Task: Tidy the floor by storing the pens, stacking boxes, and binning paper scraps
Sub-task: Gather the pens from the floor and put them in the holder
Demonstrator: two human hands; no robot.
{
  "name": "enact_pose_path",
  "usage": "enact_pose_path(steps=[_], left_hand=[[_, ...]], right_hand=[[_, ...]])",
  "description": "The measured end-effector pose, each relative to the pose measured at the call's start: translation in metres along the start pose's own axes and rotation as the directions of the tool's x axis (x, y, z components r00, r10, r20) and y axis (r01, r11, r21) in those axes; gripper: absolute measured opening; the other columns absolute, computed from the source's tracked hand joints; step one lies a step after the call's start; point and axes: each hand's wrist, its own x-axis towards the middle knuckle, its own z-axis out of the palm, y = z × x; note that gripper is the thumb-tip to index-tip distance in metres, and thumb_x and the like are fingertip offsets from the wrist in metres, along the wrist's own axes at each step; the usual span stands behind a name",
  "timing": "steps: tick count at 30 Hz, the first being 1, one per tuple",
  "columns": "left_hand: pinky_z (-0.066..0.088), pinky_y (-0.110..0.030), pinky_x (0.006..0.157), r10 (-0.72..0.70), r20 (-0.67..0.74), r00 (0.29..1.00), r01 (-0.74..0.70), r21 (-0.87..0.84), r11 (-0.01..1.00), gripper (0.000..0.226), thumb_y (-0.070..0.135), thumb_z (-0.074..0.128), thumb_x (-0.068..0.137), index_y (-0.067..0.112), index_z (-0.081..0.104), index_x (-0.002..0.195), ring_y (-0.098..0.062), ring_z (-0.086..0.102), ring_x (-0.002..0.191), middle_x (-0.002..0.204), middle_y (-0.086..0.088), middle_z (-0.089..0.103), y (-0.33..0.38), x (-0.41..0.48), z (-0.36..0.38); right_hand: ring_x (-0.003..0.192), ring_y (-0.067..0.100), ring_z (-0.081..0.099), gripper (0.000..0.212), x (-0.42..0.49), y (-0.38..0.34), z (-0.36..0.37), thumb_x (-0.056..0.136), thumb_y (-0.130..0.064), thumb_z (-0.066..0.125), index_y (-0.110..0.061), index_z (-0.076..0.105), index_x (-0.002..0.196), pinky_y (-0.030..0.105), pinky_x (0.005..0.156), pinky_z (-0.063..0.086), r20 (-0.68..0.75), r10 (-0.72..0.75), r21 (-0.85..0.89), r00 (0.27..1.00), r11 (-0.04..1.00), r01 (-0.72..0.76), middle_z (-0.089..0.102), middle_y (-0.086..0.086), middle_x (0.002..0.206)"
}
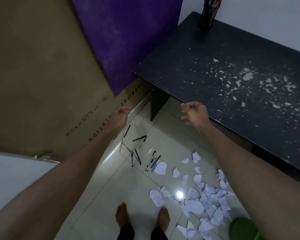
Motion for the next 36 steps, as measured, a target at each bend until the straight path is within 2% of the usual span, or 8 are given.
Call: enact_pose_path(steps=[3, 8, 13, 17, 22, 26, 30, 36], left_hand=[[0.046, -0.043, 0.095, -0.017, 0.018, 1.000, 0.017, 0.020, 1.000, 0.016, 0.023, 0.050, 0.096, 0.012, 0.061, 0.093, -0.032, 0.058, 0.111, 0.113, -0.022, 0.063, -0.023, 0.003, -0.006], [0.042, -0.031, 0.081, -0.055, -0.027, 0.998, 0.055, 0.002, 0.998, 0.018, 0.023, 0.052, 0.094, 0.024, 0.054, 0.077, -0.010, 0.052, 0.077, 0.078, 0.009, 0.055, -0.057, 0.020, -0.022], [0.041, -0.032, 0.086, -0.065, 0.009, 0.998, 0.064, 0.078, 0.995, 0.010, 0.019, 0.052, 0.094, 0.013, 0.057, 0.088, -0.018, 0.051, 0.086, 0.088, -0.006, 0.057, -0.085, 0.039, -0.016], [0.040, -0.034, 0.077, -0.095, 0.044, 0.994, 0.090, 0.113, 0.990, 0.018, 0.018, 0.051, 0.094, 0.006, 0.056, 0.082, -0.024, 0.047, 0.071, 0.069, -0.001, 0.048, -0.118, 0.055, 0.006], [0.044, -0.047, 0.097, -0.135, 0.022, 0.991, 0.133, 0.091, 0.987, 0.029, 0.017, 0.053, 0.094, -0.011, 0.058, 0.102, -0.046, 0.053, 0.110, 0.094, -0.025, 0.061, -0.170, 0.088, 0.030], [0.045, -0.044, 0.088, -0.166, 0.027, 0.986, 0.163, 0.105, 0.981, 0.022, 0.011, 0.056, 0.093, -0.011, 0.059, 0.096, -0.048, 0.054, 0.106, 0.078, -0.009, 0.056, -0.234, 0.120, 0.051], [0.038, -0.026, 0.086, -0.177, 0.025, 0.984, 0.170, 0.177, 0.969, 0.017, 0.013, 0.059, 0.091, 0.003, 0.063, 0.104, -0.023, 0.058, 0.102, 0.109, -0.012, 0.065, -0.303, 0.146, 0.064], [0.043, -0.034, 0.093, -0.154, 0.044, 0.987, 0.128, 0.366, 0.922, 0.026, 0.017, 0.058, 0.092, -0.003, 0.060, 0.108, -0.034, 0.057, 0.109, 0.113, -0.020, 0.063, -0.406, 0.209, 0.083]], right_hand=[[0.058, 0.015, 0.065, 0.022, -0.009, 0.013, 0.008, 0.089, -0.038, 0.062, -0.017, 0.058, 0.095, 0.026, 0.052, 0.048, -0.034, 0.017, 0.021, 0.999, 1.000, -0.017, 0.067, 0.000, 0.081], [0.049, 0.016, 0.059, 0.019, -0.023, 0.033, 0.021, 0.090, -0.033, 0.063, -0.016, 0.057, 0.083, 0.024, 0.048, 0.045, -0.137, 0.061, 0.074, 0.989, 0.996, -0.052, 0.065, 0.004, 0.069], [0.048, 0.015, 0.059, 0.021, -0.024, 0.068, 0.041, 0.090, -0.030, 0.063, -0.017, 0.057, 0.075, 0.027, 0.051, 0.046, -0.172, 0.105, 0.119, 0.979, 0.989, -0.085, 0.065, 0.004, 0.064], [0.040, 0.010, 0.057, 0.018, -0.002, 0.106, 0.061, 0.092, -0.028, 0.061, -0.017, 0.055, 0.079, 0.022, 0.043, 0.039, -0.133, 0.179, 0.147, 0.975, 0.976, -0.159, 0.063, 0.004, 0.066], [0.045, 0.017, 0.057, 0.013, 0.033, 0.160, 0.083, 0.088, -0.023, 0.066, -0.017, 0.056, 0.082, 0.023, 0.045, 0.038, -0.101, 0.238, 0.173, 0.966, 0.960, -0.218, 0.064, 0.007, 0.071], [0.048, 0.019, 0.060, 0.017, 0.057, 0.216, 0.107, 0.085, -0.028, 0.069, -0.019, 0.056, 0.082, 0.025, 0.045, 0.040, -0.128, 0.278, 0.151, 0.952, 0.954, -0.259, 0.066, 0.005, 0.072], [0.054, 0.020, 0.063, 0.019, 0.074, 0.280, 0.131, 0.086, -0.031, 0.070, -0.019, 0.056, 0.087, 0.025, 0.049, 0.042, -0.149, 0.317, 0.151, 0.936, 0.943, -0.296, 0.067, 0.006, 0.078], [0.067, 0.023, 0.066, 0.033, 0.104, 0.388, 0.179, 0.085, -0.030, 0.070, -0.012, 0.055, 0.108, 0.030, 0.063, 0.048, -0.174, 0.368, 0.124, 0.913, 0.928, -0.351, 0.069, 0.010, 0.084]])
